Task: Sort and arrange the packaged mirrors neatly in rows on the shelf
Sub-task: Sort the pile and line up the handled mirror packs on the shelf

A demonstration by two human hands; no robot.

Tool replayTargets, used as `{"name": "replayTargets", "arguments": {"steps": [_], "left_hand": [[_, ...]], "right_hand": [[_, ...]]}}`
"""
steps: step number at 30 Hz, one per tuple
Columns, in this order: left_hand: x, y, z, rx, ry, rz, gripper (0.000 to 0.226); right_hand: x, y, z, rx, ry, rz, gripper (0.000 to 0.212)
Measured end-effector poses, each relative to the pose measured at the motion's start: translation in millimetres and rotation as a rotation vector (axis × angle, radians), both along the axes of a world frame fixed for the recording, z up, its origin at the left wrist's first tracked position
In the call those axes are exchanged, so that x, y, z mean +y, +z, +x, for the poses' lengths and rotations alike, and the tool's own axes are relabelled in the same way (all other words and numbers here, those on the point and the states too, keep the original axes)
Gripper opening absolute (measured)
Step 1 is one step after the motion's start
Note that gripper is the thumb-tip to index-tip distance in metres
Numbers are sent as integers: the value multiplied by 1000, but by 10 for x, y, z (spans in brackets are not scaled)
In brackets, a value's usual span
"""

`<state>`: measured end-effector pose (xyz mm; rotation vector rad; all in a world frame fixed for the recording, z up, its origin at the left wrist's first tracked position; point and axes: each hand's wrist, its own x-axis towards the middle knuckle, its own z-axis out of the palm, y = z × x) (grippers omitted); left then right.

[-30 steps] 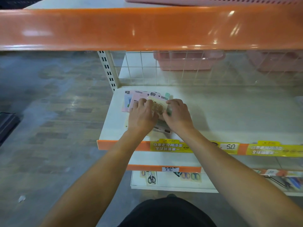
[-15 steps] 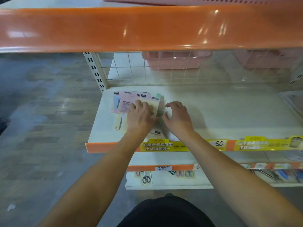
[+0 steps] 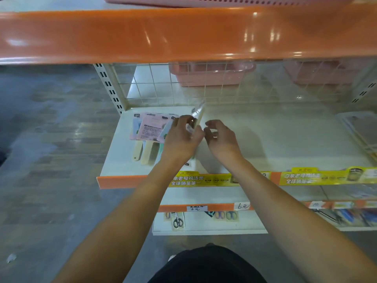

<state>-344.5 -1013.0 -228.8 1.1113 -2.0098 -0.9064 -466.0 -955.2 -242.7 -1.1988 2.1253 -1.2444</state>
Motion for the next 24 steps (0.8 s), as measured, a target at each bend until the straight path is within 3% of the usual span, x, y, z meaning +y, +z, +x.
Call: {"name": "replayTargets", "arguments": {"steps": [5, 10, 13, 18, 24], "left_hand": [[126, -98, -172, -31, -172, -72, 35], [127, -184, -261, -64, -200, -181, 38], [70, -206, -263, -117, -170, -207, 48], [-28, -223, -273, -316, -134, -486, 60], [29, -258, -346, -378, -170, -493, 70]], "right_hand": [[81, 22, -86, -39, 27, 55, 34], [120, -78, -217, -18, 27, 99, 30], [186, -120, -345, 70, -5, 80, 30], [259, -107, -553, 234, -34, 65, 33], [291, -13, -577, 54, -111, 5, 30]]}}
